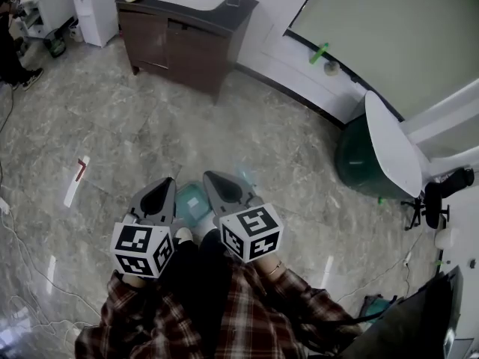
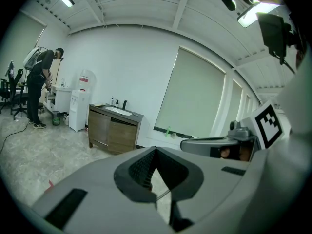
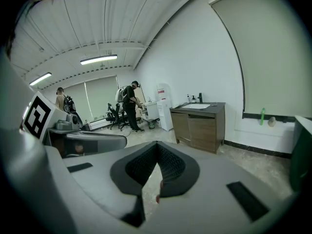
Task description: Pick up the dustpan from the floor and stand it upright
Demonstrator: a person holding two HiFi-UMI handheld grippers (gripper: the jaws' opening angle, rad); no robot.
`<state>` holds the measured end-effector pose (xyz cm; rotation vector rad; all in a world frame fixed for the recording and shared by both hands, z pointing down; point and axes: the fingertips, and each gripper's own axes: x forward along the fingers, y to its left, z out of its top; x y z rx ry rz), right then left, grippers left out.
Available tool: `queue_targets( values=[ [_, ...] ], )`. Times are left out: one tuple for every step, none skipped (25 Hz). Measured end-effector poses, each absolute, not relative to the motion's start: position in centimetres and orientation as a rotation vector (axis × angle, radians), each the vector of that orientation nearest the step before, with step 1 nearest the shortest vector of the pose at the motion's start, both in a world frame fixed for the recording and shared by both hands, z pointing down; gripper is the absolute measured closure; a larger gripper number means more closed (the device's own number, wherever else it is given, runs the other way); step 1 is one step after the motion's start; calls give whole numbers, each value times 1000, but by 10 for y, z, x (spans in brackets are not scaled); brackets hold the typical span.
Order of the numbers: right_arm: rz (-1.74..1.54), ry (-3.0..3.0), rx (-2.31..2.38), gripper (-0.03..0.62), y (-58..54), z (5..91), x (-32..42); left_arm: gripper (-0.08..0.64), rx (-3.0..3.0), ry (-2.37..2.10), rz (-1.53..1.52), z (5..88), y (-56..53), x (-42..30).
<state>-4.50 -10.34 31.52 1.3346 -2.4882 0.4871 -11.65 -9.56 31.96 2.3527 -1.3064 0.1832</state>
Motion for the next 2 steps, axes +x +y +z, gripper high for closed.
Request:
queue_targets(
  values=[
    [488, -2491, 1329, 581, -104, 315, -45, 558, 2349, -1310, 185, 320, -95, -116],
    [488, -2494, 1323, 581, -104, 315, -45, 558, 2346, -1313, 188, 321, -95, -116]
  ],
)
